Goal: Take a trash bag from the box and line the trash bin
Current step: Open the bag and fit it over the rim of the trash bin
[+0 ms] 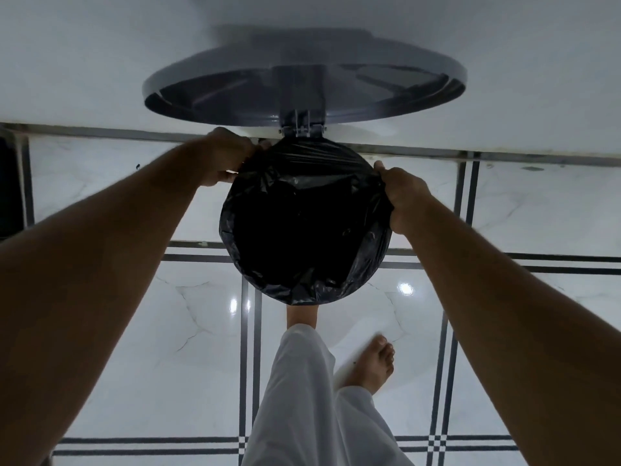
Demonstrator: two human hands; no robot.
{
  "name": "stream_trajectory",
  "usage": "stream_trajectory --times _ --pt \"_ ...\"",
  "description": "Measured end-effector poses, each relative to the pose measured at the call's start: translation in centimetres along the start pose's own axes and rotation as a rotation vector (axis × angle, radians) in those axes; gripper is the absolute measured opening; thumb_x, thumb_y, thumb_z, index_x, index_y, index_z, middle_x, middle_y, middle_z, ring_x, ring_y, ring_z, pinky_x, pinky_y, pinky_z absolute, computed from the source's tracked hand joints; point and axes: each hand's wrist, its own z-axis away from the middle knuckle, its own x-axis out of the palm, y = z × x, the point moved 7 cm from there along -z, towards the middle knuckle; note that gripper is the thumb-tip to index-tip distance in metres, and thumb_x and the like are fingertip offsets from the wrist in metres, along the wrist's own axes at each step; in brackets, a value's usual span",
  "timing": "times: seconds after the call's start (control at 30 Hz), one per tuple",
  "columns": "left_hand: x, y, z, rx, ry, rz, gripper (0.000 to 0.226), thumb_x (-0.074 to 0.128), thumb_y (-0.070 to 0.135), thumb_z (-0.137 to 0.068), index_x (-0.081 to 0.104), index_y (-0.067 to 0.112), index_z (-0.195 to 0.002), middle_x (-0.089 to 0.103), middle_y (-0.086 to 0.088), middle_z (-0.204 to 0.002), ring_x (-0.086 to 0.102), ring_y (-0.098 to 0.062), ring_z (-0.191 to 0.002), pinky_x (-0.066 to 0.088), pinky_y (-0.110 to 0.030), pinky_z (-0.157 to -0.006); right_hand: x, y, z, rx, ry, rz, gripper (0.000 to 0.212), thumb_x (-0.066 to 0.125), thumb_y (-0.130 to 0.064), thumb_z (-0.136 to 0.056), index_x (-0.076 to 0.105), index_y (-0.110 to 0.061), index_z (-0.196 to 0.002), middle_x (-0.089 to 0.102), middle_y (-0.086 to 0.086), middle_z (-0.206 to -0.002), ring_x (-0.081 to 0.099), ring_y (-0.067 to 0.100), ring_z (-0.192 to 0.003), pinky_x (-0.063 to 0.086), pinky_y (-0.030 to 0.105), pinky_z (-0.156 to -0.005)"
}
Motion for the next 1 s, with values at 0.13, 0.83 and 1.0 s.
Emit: stream_trajectory --times 0.13,0.83,1.0 --pt "1.3 0.3 -0.9 -0.074 0.04 -0.051 0.02 0.061 0.03 -0.107 0.068 0.012 -0.106 0.067 -0.005 -0.098 0.064 -0.017 -0.083 0.049 -0.029 -0.064 0.3 -0.1 -0.1 0.056 -0.026 0.083 0.017 0.08 -0.029 -0.101 0.073 -0.015 -0.105 0.079 -0.003 -0.097 0.076 0.016 -0.084 0.06 0.029 -0.072" --pt "13.4 -19.4 17.8 -0.509 -0.124 1.135 0.024 0.058 0.018 -0.111 0.074 0.013 -0.128 0.078 -0.008 -0.126 0.072 -0.026 -0.121 0.059 -0.044 -0.1 -2.7 16.5 8.5 0.249 -0.157 -0.513 0.036 0.072 -0.046 -0.107 0.076 -0.019 -0.13 0.082 -0.002 -0.127 0.073 0.02 -0.123 0.06 0.04 -0.101" --pt "16.4 -20.1 17.5 -0.481 -0.007 1.415 0.015 0.061 0.009 -0.107 0.075 0.006 -0.106 0.076 -0.006 -0.089 0.074 -0.015 -0.083 0.064 -0.035 -0.093 -2.4 17.1 7.3 0.32 -0.146 -0.568 0.026 0.073 -0.042 -0.107 0.08 -0.018 -0.112 0.081 -0.004 -0.109 0.072 0.017 -0.113 0.058 0.035 -0.085"
